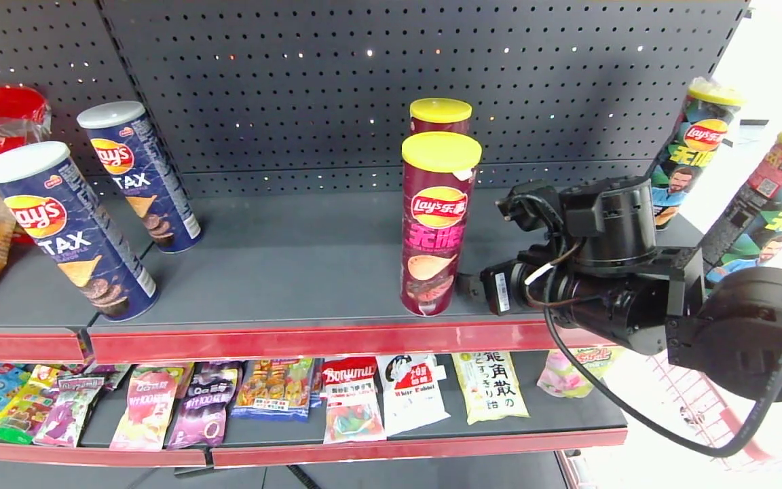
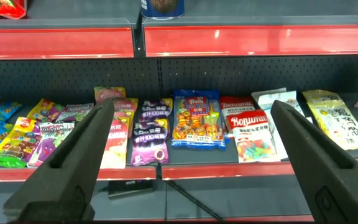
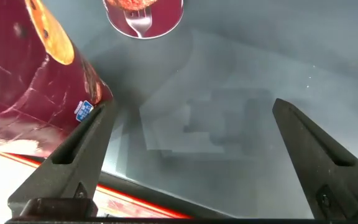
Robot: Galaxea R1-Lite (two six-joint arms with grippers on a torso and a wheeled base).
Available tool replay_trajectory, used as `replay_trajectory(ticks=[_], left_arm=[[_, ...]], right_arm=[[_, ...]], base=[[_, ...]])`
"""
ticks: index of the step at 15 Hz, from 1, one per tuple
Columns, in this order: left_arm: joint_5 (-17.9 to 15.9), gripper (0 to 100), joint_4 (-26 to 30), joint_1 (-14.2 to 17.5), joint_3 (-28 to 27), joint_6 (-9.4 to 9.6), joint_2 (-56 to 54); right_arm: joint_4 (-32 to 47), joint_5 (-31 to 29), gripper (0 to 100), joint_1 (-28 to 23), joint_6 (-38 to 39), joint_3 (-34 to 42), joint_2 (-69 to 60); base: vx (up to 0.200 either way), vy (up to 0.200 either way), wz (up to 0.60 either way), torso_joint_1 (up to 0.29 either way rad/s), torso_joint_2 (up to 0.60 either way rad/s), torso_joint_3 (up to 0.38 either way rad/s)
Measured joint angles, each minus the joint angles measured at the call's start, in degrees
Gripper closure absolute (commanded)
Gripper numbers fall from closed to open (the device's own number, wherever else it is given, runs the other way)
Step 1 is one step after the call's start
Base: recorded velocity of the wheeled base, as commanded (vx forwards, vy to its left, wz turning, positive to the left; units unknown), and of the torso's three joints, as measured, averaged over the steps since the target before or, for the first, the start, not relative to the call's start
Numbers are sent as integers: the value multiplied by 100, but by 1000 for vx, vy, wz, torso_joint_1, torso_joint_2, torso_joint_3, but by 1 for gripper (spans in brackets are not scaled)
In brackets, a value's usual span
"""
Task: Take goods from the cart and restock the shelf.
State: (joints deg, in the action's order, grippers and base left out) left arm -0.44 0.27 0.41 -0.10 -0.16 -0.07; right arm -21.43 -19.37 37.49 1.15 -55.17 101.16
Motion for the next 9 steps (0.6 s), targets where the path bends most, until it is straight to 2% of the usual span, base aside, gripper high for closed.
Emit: replay_trajectory(ticks=[9], left_arm=[[0,0,0,-1,0,0,0]], right_arm=[[1,5,0,-2,-128,-127,85]], base=[[0,0,0,0,0,0]])
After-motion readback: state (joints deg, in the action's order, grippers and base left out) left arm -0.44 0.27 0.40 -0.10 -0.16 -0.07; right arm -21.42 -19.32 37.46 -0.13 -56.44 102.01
